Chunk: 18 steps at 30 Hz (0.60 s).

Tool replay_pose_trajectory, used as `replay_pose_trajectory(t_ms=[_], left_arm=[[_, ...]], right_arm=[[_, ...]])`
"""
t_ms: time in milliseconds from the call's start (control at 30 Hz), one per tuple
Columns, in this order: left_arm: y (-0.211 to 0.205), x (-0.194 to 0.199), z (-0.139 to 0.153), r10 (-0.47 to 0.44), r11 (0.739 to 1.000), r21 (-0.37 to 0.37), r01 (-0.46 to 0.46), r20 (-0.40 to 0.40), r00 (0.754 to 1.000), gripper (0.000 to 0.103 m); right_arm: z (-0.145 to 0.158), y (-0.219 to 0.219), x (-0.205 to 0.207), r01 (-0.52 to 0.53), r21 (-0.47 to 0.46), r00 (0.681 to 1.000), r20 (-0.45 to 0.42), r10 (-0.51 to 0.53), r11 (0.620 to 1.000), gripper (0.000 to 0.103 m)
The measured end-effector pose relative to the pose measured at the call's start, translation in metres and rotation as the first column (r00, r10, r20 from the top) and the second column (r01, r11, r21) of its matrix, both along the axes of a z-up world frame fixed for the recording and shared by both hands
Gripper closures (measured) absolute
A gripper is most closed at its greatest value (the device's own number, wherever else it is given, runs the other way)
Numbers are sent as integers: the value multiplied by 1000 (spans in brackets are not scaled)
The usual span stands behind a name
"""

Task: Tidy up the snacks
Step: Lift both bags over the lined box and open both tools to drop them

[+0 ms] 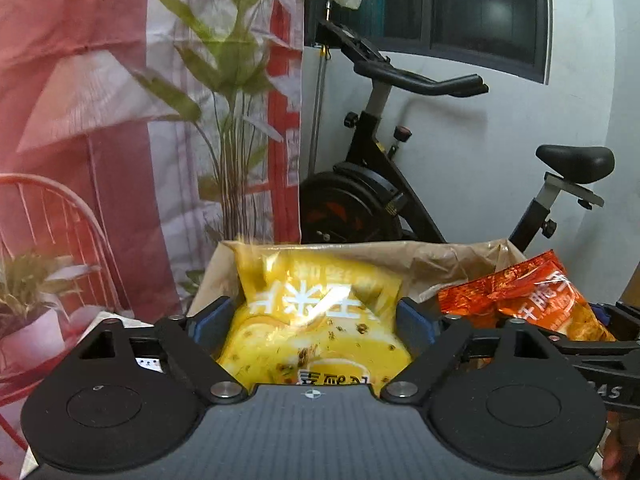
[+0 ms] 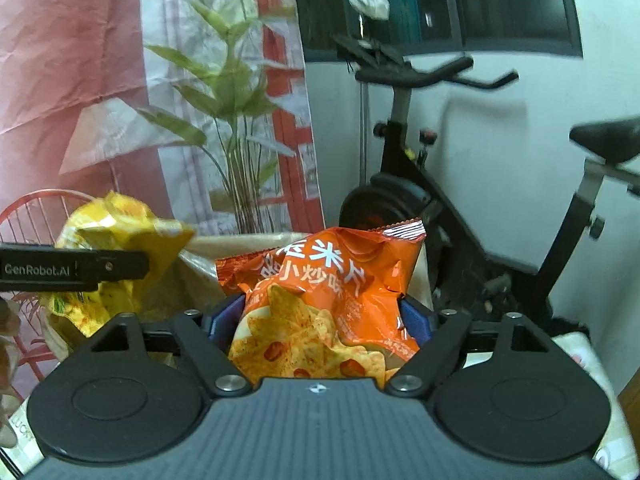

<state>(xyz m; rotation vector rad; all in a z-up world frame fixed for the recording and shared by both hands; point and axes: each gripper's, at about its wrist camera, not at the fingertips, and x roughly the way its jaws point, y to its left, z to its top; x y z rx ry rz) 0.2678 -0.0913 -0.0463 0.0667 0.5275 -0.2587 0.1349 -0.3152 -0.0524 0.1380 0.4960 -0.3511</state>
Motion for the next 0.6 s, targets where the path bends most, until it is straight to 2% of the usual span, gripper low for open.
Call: replay_pose_trajectory(t_ms=[133, 333, 600], left_arm=[[11, -6, -6, -6, 1000, -2, 6, -14, 1000, 11], [27, -32, 4, -10, 1000, -16, 10, -12, 1000, 11], [70, -114, 14, -89, 995, -40, 89, 0, 996, 11]], right_arm=[[1, -3, -11, -7, 29, 1000, 26, 6, 1000, 6], [11, 7, -33, -23, 61, 999, 49, 20, 998, 6], [27, 39, -91, -62, 121, 994, 92, 51, 991, 6]])
